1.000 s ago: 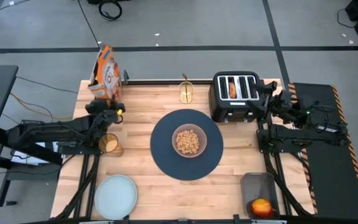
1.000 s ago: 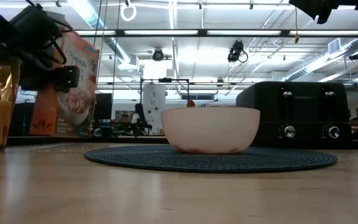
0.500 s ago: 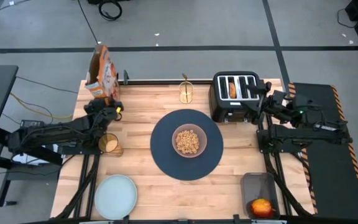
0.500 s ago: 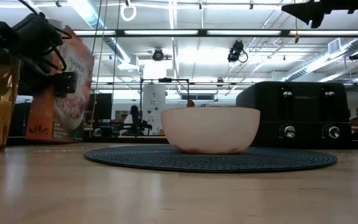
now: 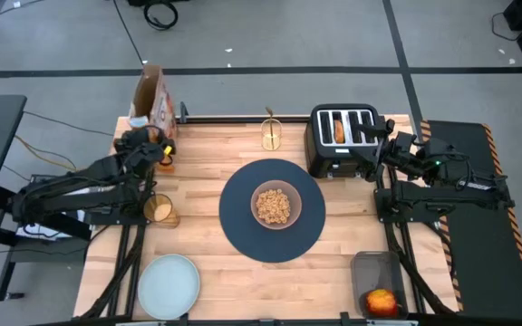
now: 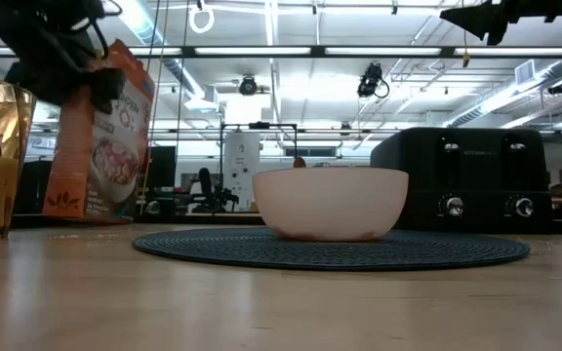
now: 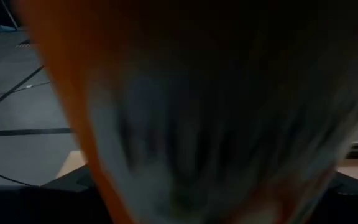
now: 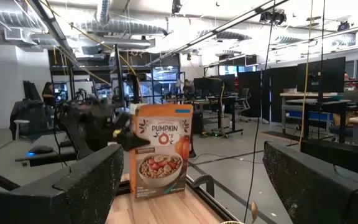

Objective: Arrange a breakfast setting
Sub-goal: Pour the cereal from the cereal box into the pink bowl

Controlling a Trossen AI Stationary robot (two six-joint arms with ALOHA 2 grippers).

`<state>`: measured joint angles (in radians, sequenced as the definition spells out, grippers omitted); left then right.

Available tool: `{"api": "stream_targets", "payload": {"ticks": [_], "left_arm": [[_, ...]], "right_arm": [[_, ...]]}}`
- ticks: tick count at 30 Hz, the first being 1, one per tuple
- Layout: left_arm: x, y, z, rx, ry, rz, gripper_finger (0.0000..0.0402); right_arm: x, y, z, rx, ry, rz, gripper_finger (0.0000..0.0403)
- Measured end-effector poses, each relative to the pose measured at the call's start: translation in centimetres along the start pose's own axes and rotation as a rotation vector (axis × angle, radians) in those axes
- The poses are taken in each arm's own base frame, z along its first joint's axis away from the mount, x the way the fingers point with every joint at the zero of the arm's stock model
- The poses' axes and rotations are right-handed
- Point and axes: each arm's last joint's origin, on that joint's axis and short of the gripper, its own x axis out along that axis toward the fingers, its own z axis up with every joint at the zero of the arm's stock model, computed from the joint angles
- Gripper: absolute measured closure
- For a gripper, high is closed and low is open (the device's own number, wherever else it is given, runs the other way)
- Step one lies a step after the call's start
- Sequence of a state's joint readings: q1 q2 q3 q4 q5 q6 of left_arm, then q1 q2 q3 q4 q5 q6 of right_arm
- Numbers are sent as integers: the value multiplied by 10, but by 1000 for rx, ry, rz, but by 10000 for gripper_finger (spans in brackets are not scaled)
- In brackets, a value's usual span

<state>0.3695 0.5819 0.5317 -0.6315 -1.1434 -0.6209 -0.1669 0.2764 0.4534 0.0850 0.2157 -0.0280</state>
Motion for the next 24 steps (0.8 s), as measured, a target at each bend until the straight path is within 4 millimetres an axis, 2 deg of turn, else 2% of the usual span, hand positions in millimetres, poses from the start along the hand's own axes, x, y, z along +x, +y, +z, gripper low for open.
{"api": "stream_targets", "payload": {"ticks": [10,24], "left_arm": [[-18,9,52,-35,-8,-64,88],[-47,32,130,-148,-144,-133,88]], "right_arm": [[0,0,-3,3,33,3,15],[0,0,-4,2,36,3,15]]}}
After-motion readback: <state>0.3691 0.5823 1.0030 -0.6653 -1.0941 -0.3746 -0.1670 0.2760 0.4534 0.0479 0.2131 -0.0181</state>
